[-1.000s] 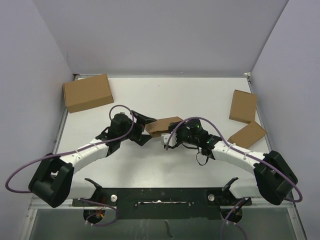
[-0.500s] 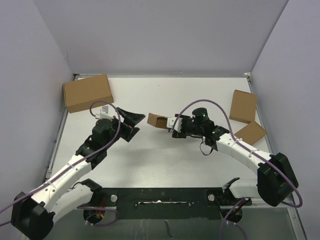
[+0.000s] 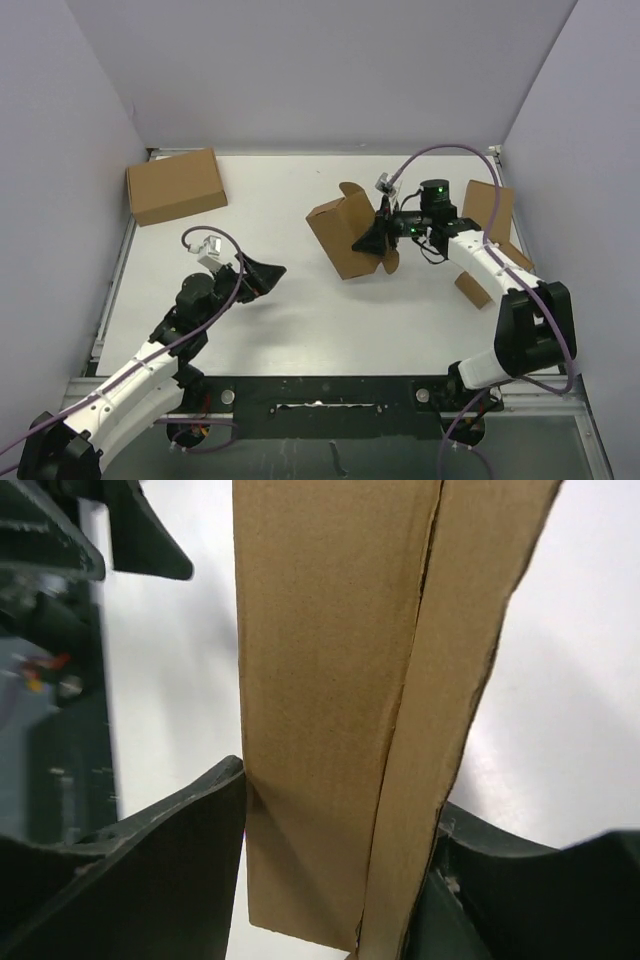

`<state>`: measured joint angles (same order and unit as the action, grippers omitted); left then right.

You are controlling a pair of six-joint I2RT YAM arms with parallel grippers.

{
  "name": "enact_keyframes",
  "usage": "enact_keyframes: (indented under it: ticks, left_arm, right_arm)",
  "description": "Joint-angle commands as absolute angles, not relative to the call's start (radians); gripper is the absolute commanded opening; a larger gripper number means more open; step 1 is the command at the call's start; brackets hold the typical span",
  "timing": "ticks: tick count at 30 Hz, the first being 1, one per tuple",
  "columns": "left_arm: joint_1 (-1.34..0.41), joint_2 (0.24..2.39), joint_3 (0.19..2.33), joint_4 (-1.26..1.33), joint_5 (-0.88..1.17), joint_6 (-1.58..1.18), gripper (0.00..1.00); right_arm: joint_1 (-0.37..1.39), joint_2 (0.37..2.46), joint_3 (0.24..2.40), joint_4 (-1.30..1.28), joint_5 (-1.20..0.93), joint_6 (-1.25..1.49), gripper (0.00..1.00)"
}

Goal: Fold the paper box

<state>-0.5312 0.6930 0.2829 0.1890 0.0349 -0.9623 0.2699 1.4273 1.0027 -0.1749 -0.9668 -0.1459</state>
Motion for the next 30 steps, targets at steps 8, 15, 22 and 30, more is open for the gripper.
enact_keyframes:
  ticks: [8,15,22,30]
  left_arm:
    - [-0.527,0.743,0.251,0.416,0.181,-0.925,0.94]
    - [-0.547,0.896,0.31,0.395,0.176,-0.952,0.91]
    - [-0.65,1.099,0.47,0.26,0.026,-0.924,0.91]
    - [-0.672,1.301,0.591,0.189,-0.036,-0.987,0.91]
  right_arm:
    - [0.198,1.701,0.913,0.235,-1.241,0.593,0.44]
    - [0.226,1.832,0.89,0.266,-1.213,0.662,0.47]
    - [0.243,1.842,0.91,0.063,-1.063,0.521,0.56]
    - [0.223,1.82,0.972,-0.155,-0.937,0.321,0.73]
